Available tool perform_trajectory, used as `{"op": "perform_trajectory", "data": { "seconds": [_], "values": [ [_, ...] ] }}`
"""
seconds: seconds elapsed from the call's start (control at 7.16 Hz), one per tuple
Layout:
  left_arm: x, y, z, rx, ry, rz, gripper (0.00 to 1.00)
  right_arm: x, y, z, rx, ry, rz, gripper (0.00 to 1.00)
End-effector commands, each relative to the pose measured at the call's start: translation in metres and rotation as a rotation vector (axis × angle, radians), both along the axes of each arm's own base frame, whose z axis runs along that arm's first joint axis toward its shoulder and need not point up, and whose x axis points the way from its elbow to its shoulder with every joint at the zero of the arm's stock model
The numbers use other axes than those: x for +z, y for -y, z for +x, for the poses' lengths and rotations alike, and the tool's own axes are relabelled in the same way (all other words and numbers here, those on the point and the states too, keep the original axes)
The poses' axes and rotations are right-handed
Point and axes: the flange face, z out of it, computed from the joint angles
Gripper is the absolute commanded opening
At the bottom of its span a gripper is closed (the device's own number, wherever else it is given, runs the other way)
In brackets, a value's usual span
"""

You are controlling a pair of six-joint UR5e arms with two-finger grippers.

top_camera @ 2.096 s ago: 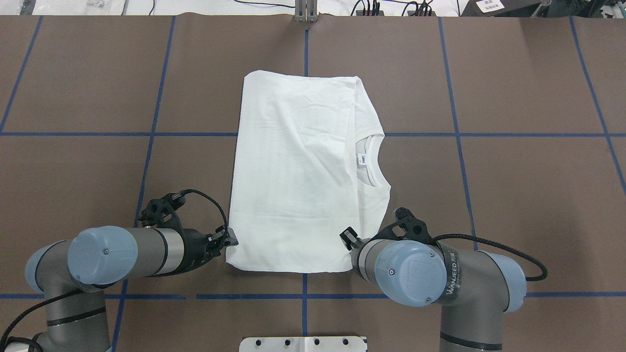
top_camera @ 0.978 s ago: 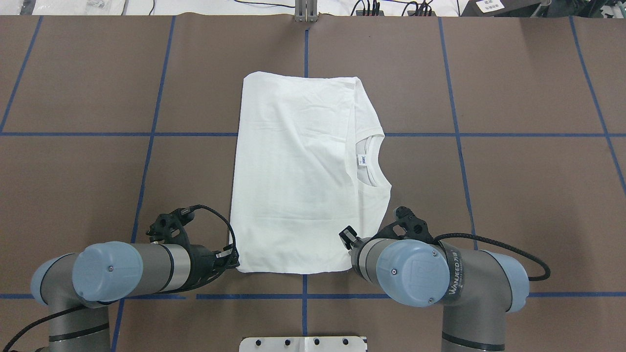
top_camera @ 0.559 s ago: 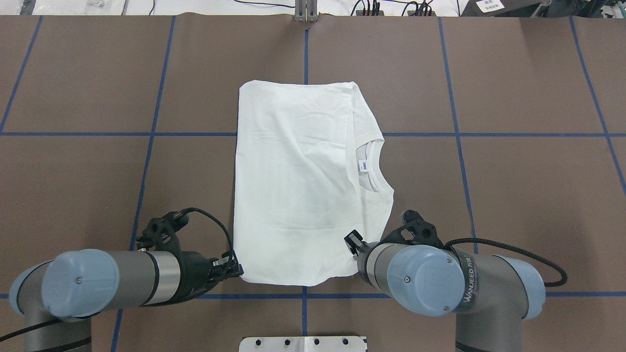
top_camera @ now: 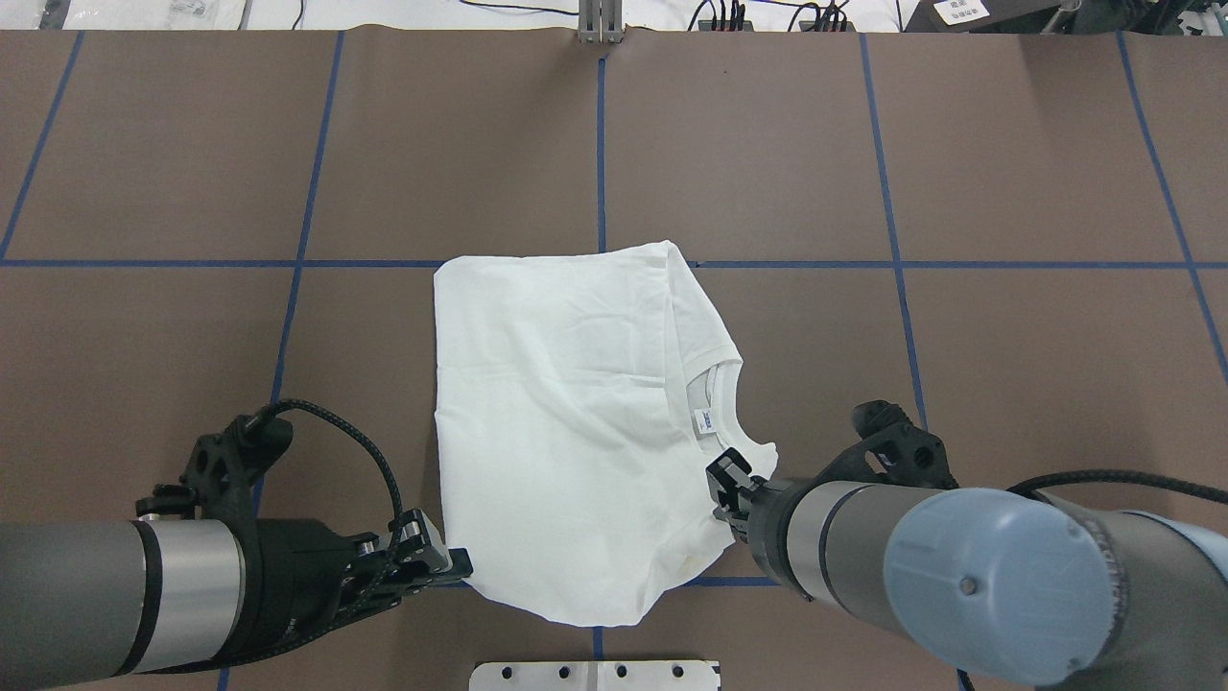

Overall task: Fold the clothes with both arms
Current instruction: 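Lift the near edge and fold it away from the robot with both grippers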

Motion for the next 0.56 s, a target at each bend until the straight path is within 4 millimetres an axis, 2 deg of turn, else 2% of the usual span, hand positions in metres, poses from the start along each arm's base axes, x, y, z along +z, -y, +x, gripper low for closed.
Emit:
{"op": "perform_trajectory", "data": {
  "seconds": [0.0, 0.14, 0.28, 0.42],
  "values": [
    [-0.036, 0.040, -0.012, -0.081, 0.078, 0.064, 0.00, -0.019, 0.054, 0.000, 0.063, 0.007, 0.003, 0.00],
    [-0.025, 0.065, 0.003, -0.104, 0.159, 0.140, 0.00, -0.024, 0.092, -0.020, 0.060, -0.041, 0.051, 0.00],
    [-0.004, 0.092, 0.018, -0.124, 0.235, 0.170, 0.00, -0.019, 0.123, -0.023, 0.062, -0.073, 0.073, 0.00],
    [0.006, 0.118, 0.017, -0.151, 0.283, 0.218, 0.00, -0.017, 0.158, -0.031, 0.063, -0.054, 0.085, 0.00]
  ]
}}
